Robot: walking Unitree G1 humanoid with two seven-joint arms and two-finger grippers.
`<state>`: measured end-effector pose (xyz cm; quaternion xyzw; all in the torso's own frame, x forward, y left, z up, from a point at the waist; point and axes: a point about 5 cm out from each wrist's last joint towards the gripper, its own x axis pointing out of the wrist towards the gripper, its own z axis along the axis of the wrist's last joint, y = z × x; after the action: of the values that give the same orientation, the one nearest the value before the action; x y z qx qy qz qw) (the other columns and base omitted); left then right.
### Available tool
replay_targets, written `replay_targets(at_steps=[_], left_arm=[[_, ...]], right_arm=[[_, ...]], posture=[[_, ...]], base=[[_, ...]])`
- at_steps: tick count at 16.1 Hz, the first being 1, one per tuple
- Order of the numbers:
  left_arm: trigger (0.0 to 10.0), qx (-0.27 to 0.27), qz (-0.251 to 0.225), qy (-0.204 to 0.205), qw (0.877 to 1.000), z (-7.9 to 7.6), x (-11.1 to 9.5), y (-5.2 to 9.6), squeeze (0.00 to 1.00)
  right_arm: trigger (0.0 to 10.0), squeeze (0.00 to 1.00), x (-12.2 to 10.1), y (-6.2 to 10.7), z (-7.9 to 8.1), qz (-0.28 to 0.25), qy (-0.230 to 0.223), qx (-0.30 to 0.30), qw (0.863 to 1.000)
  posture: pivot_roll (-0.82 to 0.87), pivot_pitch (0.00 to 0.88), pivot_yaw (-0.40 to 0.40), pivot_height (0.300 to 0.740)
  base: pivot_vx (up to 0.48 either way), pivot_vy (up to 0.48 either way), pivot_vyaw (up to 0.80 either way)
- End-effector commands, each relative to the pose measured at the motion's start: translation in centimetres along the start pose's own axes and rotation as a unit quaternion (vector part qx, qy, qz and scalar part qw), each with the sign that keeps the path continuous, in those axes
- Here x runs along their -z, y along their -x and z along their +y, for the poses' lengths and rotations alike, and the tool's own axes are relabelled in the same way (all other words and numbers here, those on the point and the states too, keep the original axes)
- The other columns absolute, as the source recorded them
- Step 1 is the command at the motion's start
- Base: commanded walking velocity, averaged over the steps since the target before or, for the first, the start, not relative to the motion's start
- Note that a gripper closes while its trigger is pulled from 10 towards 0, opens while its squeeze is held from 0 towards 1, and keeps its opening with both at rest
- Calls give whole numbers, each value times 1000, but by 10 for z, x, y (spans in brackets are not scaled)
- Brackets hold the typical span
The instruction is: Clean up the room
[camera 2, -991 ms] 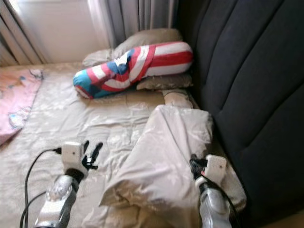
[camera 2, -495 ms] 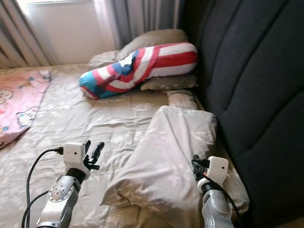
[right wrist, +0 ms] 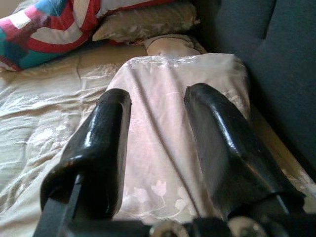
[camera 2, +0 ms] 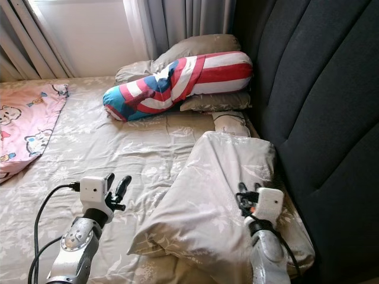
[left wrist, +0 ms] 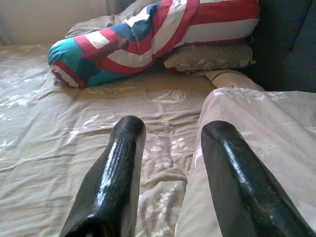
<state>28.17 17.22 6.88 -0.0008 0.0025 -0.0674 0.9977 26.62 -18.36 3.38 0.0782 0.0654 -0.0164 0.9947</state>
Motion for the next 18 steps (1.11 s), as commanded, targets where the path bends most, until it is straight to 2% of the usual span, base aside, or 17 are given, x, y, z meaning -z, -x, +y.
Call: replay_targets(at_steps=[1, 10, 13, 18], left_arm=[[10000, 0, -7, 6, 1000, 0, -4, -1, 0], [10000, 7, -8, 7, 1000, -3, -5, -3, 0], [10000, 8, -7, 7, 1000, -4, -4, -3, 0], [10000, 13, -6, 6, 1000, -3, -5, -3, 0]], right_arm=[[10000, 0, -2, 0, 0, -4, 4, 1, 1000], [10000, 0, 2, 0, -2, 15, 15, 9, 1000], [10000, 0, 3, -1, -1, 16, 17, 8, 1000], [10000, 0, 4, 1, -1, 15, 15, 14, 1000]], posture=[[-103, 30, -10, 740], [-102, 32, -8, 740], [-104, 22, -7, 710], [-107, 14, 1, 710]], base=[[0, 0, 0], [0, 0, 0], [0, 0, 0], [0, 0, 0]])
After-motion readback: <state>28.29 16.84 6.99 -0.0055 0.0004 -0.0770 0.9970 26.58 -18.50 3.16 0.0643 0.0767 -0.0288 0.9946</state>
